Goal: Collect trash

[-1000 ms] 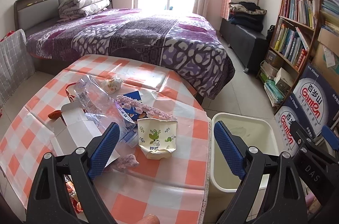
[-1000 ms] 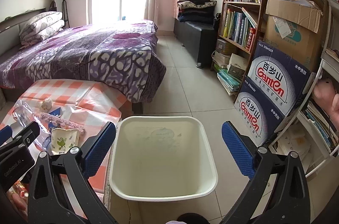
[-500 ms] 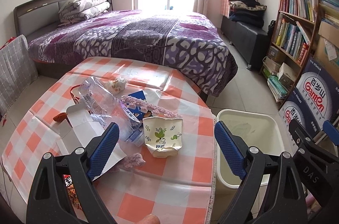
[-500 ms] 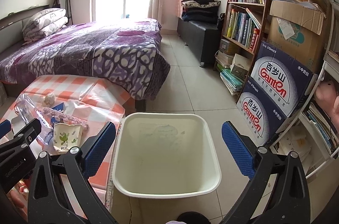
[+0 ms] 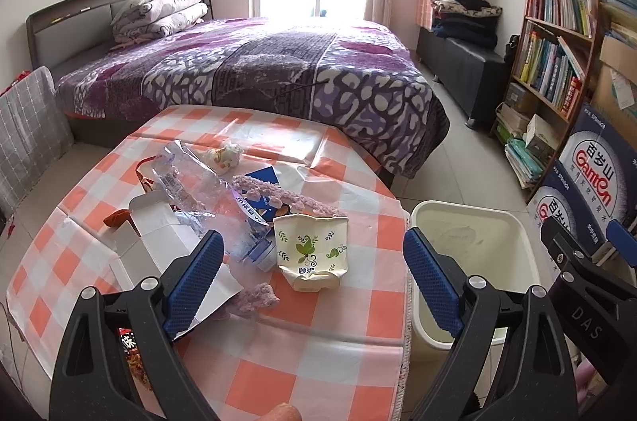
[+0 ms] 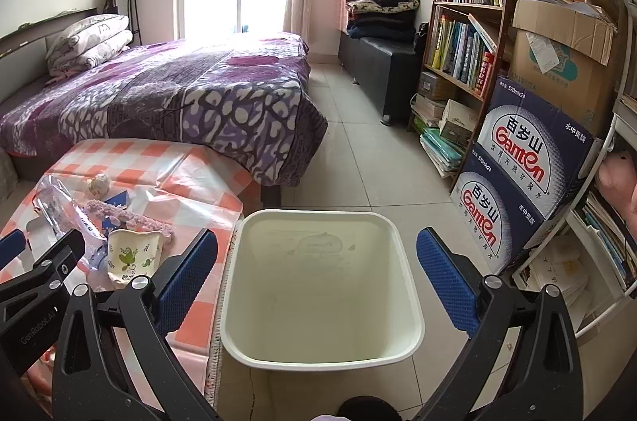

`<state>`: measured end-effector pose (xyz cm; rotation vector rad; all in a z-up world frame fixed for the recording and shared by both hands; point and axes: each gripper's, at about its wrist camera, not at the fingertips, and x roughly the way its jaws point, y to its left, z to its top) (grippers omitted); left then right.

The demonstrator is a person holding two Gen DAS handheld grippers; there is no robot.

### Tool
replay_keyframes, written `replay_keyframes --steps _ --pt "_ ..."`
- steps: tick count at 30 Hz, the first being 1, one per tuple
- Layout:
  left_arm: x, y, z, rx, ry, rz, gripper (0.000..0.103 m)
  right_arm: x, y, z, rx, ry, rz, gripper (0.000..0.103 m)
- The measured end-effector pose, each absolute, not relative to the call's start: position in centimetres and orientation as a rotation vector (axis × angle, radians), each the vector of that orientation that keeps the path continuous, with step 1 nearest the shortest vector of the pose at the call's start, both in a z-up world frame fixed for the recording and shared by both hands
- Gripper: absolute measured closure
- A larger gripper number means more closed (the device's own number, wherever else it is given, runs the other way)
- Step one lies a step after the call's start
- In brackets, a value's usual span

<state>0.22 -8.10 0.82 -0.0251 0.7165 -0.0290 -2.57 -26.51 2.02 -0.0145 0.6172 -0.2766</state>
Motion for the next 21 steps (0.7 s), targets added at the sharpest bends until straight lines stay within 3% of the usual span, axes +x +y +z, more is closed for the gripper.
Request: replay_keyframes --steps 21 --pt "0.28 -7.70 0.53 -0.034 0.727 -0.020 0.012 -2.58 -26.47 1.88 -0.003 0.627 -0.272 0.007"
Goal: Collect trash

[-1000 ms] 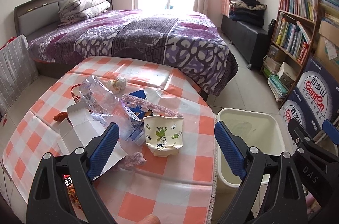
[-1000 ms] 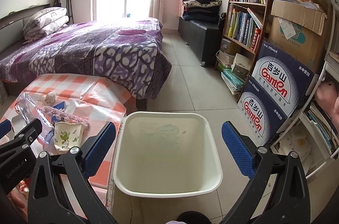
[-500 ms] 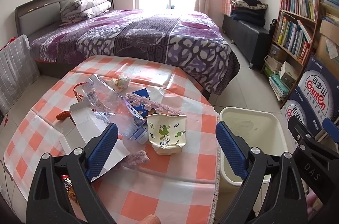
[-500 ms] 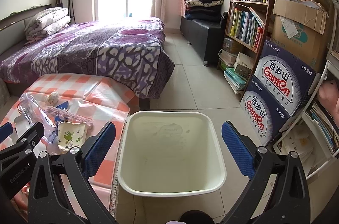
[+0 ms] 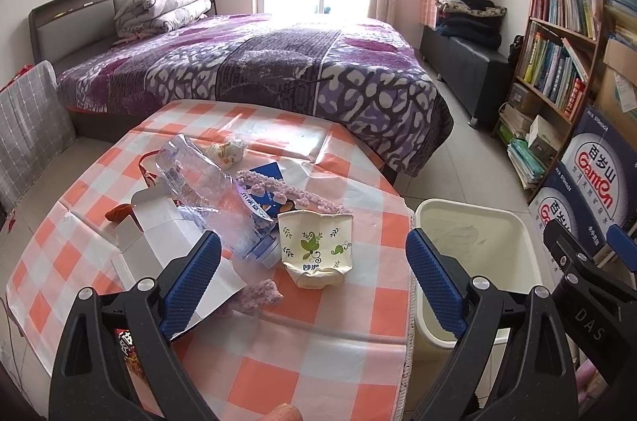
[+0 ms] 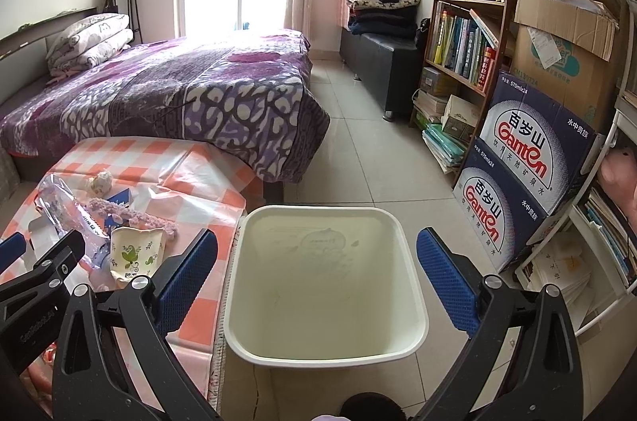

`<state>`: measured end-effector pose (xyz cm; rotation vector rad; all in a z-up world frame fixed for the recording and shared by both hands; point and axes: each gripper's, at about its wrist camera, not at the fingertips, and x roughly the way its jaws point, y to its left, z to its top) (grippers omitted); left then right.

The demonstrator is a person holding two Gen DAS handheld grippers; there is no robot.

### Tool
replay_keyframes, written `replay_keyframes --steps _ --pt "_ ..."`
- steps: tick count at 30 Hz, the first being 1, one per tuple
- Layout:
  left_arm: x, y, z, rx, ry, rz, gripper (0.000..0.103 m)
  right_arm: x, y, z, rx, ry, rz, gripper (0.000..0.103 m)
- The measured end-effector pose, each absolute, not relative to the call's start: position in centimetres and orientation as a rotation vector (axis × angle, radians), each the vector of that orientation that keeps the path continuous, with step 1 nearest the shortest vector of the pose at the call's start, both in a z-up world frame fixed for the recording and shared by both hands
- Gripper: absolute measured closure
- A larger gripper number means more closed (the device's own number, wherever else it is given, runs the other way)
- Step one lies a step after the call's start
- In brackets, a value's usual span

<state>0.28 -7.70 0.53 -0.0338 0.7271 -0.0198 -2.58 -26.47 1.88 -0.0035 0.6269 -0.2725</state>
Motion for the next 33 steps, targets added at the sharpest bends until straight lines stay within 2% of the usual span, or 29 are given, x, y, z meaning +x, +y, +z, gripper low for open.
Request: replay_keyframes --steps 20,33 --pt "0.7 -7.2 0.4 -0.052 0.747 -0.012 0.012 -2.6 -26.0 1.5 0.032 0.640 -0.262 0.007" --pt "5.6 2.2 1.0 -0.113 0.932 0.163 0.012 1.5 -24.4 3.5 0.212 0.808 -0.101 0.007"
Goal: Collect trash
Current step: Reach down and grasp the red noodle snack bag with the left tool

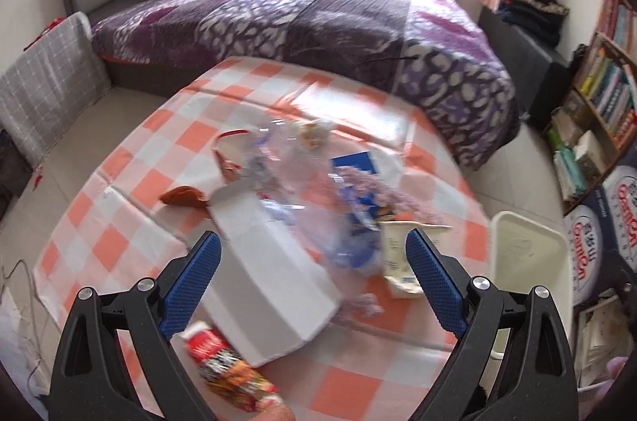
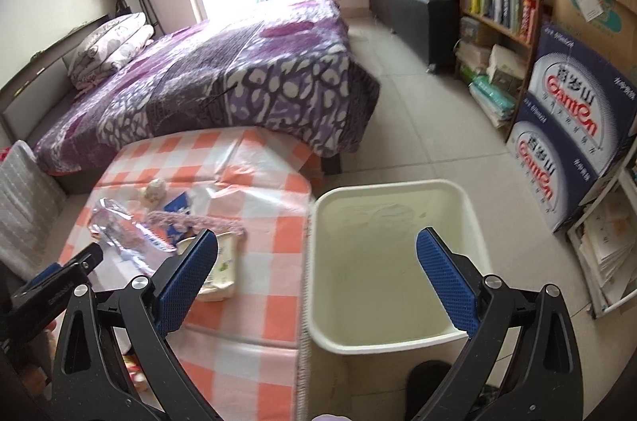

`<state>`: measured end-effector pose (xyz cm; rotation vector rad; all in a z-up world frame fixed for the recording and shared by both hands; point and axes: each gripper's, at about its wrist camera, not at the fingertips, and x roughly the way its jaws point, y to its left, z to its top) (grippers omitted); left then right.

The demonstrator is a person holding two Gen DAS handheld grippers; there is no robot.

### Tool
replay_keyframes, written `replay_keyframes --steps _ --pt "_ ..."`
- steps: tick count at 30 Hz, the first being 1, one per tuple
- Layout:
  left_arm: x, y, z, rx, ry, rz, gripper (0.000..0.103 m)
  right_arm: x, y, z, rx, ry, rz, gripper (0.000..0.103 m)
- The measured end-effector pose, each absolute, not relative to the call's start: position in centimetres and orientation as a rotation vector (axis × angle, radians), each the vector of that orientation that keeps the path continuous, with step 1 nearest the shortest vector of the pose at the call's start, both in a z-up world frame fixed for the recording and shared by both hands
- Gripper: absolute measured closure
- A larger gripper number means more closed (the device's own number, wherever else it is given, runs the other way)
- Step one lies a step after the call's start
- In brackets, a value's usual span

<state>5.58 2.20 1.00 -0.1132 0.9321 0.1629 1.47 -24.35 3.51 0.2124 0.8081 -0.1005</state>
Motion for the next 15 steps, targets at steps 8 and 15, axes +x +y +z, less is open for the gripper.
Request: replay_keyframes --steps 8,15 --pt "8.5 10.3 -2.7 -0.360 1.178 0.140 0.012 5.6 -21.0 2.7 0.273 0.957 0.009 0.007" --pt "8.1 15.0 -4.4 -0.487 1.271 0.117 0.012 6.7 -21.2 -2.7 0.354 1.081 -0.012 0.007"
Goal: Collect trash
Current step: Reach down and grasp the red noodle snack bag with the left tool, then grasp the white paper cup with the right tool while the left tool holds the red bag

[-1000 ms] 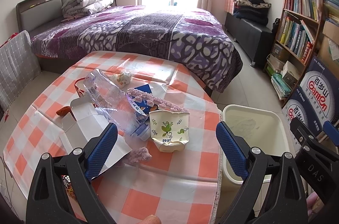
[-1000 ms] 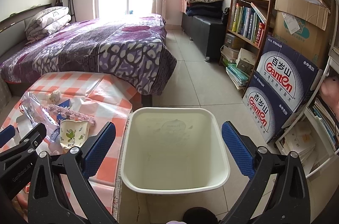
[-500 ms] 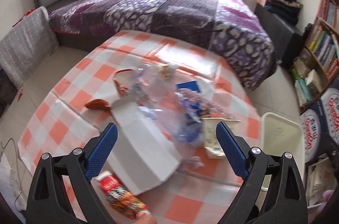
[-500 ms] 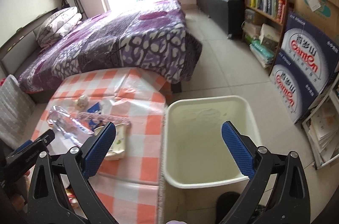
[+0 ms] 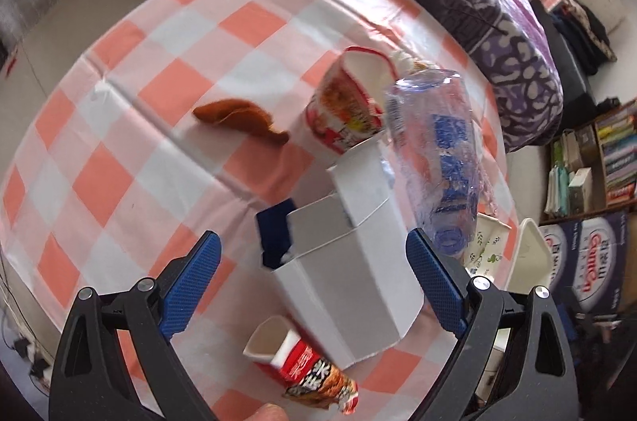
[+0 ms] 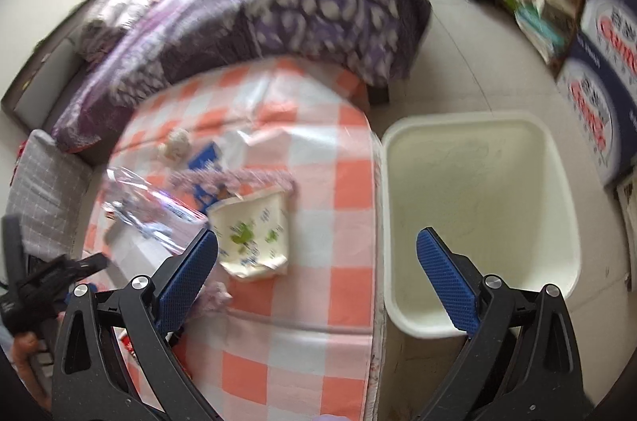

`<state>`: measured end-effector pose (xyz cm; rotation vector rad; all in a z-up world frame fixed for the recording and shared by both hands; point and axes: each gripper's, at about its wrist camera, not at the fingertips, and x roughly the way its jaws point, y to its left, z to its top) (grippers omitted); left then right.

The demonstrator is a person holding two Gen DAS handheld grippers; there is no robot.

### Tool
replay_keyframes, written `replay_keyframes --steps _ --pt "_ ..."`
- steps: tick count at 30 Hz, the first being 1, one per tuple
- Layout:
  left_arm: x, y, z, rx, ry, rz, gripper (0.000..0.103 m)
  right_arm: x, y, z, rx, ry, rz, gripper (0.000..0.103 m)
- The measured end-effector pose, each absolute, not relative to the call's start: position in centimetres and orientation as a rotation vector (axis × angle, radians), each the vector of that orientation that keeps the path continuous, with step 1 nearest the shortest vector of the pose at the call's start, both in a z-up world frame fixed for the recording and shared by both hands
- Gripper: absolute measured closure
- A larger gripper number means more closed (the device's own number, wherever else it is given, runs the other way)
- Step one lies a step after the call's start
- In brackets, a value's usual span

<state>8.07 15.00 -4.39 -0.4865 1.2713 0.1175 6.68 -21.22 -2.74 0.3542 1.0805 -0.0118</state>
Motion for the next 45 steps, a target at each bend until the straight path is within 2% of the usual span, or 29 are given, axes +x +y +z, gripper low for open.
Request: replay_keyframes --steps 3,9,15,18,20,21,23,34,40,45 --pt "5.4 15.7 -5.1 -0.593 1.309 0.120 0.012 7.1 -21.6 -4.9 0.489 1.183 0.033 0.007" --pt "0.4 15.0 -9.2 -0.899 1.419 0.110 0.012 7.1 -20.7 -5.2 0.544 1.193 0.024 0.007" --pt "0.1 12.2 -10.4 -0.897 1.494 0.071 0.012 7.2 -19.7 -4.8 0.467 1.165 0.012 0.007" --pt "0.0 12.1 -11.0 -0.882 1.511 0.070 0.025 7.8 -19.2 -4.8 0.451 1.161 0.012 0.007" --pt "-0.2 12.5 -11.0 -0.870 1.499 0.067 0.044 8.3 -18.6 -4.9 0.433 1.160 0.026 0.007" --pt "-0.2 12.8 -10.8 -0.866 1.487 0.059 0.050 8.5 -18.3 -5.0 0.426 1.159 0.035 0.007" --pt "-0.3 13.5 -10.2 -0.851 1.457 0.058 0.053 9.1 -17.2 -5.2 0.395 1.162 0.065 0.007" --pt "-1.0 20.4 -4.7 -0.845 1.214 0.189 0.054 12.5 -8.8 -6.5 0.044 1.145 0.223 0.007" --pt "-0.7 23.3 -2.8 -0.862 1.119 0.246 0.054 13.5 -10.9 -6.7 0.119 1.157 0.138 0.007" --pt "0.0 24.0 -3.7 -0.898 1.141 0.214 0.054 14.1 -13.0 -7.9 0.198 1.210 0.119 0.007"
